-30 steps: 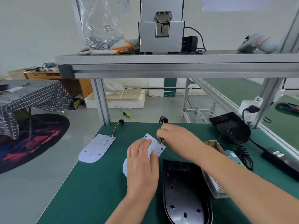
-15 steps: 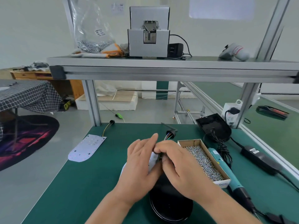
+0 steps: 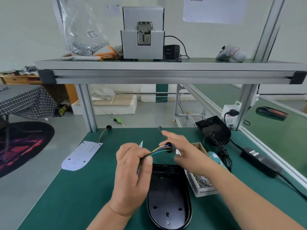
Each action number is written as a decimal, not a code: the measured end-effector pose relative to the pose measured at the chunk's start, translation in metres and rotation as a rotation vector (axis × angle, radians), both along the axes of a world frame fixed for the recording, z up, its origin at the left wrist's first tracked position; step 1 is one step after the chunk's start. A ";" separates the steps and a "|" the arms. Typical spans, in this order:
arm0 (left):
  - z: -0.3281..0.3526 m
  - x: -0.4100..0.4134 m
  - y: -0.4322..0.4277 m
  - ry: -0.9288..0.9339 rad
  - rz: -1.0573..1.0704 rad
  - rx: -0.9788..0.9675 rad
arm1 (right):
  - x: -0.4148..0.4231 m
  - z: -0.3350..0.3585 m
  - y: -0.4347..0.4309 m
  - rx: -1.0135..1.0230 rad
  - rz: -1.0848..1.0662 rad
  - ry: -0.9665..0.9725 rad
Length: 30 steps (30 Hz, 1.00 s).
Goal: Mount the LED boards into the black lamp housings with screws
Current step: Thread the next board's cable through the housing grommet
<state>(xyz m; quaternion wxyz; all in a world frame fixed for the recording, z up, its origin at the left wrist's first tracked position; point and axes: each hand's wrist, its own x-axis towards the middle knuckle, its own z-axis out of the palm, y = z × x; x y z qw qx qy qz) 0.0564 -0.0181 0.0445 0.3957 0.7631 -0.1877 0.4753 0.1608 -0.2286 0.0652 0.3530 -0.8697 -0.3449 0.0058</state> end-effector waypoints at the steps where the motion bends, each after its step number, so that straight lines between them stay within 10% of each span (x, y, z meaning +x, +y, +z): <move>1: 0.002 -0.001 0.000 -0.008 0.003 -0.024 | 0.000 -0.001 0.005 -0.010 0.056 -0.065; 9: 0.007 0.000 0.030 -0.035 0.165 -0.317 | 0.029 0.001 0.001 0.011 -0.447 -0.316; 15: 0.005 0.002 0.027 0.095 0.112 -0.372 | 0.009 0.019 -0.008 0.266 -0.354 -0.533; 21: 0.006 -0.001 0.016 0.050 0.209 0.029 | -0.033 0.022 0.026 -0.440 -0.216 -0.747; 30: 0.016 0.002 0.014 0.097 0.287 0.448 | -0.060 0.030 0.032 -0.136 -0.002 -0.739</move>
